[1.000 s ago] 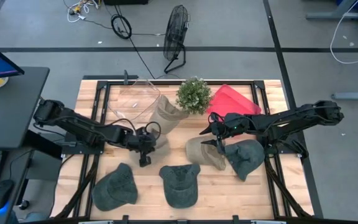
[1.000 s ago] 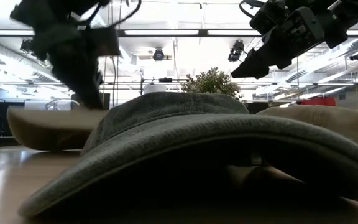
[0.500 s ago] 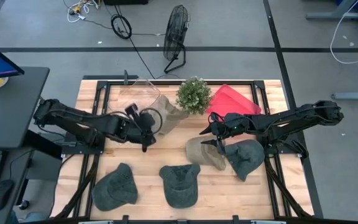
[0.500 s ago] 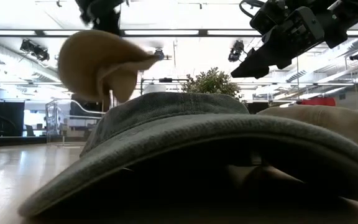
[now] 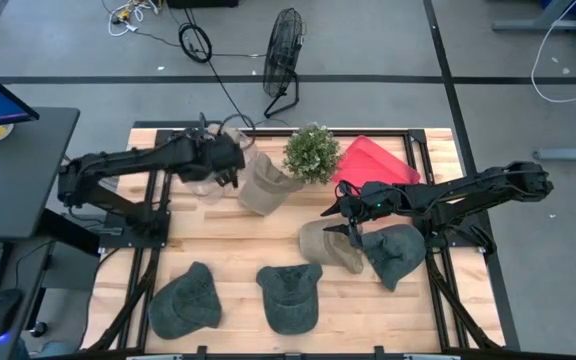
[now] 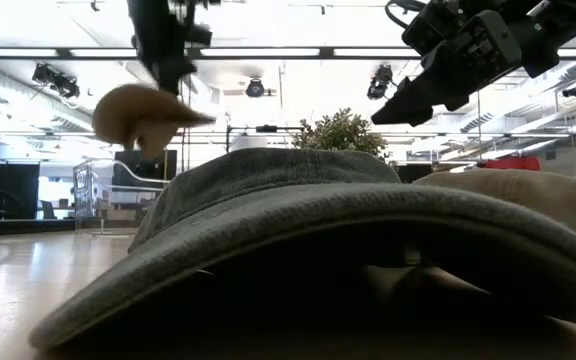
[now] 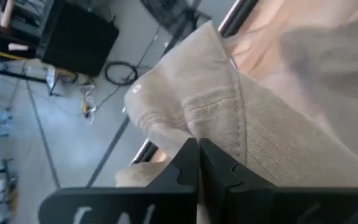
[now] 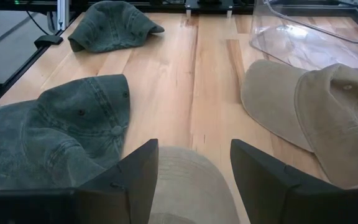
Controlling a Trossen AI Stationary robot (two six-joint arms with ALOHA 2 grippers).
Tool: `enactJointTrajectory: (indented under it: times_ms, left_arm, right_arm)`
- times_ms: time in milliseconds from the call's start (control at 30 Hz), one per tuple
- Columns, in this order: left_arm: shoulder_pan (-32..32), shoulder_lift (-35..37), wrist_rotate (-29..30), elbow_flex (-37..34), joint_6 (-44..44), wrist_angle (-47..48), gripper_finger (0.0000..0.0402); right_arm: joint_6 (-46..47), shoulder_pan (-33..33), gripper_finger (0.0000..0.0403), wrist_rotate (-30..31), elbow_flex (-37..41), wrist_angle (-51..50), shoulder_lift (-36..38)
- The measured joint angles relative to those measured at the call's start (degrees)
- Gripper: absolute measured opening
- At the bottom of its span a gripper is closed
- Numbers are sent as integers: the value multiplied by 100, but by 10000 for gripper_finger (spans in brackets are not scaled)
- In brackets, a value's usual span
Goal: Pick & Place hat
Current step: Put the top brown cap into the transparent bin
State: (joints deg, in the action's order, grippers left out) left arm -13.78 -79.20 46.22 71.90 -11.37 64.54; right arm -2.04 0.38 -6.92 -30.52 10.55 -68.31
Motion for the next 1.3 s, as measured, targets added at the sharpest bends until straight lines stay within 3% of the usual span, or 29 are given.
enactJointTrajectory:
  times_ms: [133,300,633,833,967,1300]
  left_arm:
    - [-523,2,-98,-639,1171,-979,4]
    - [-599,2,-126,-1479,2666,-2143,3]
    - [-437,4,-206,-2922,3963,-2306,7]
    - [-297,4,-212,-3213,3675,-2575,14]
    - [-297,4,-221,-3060,3334,-2564,49]
    - [-56,4,-1009,-1578,1885,-1948,174]
  right_arm:
    - [-19,0,206,0,2,13,0]
    - [-133,0,206,2,2,13,0]
    - [-363,-1,206,2,2,15,0]
    - [-448,-2,206,2,2,22,0]
    - [-448,-2,206,2,2,22,0]
    - [-441,-2,206,2,2,22,0]
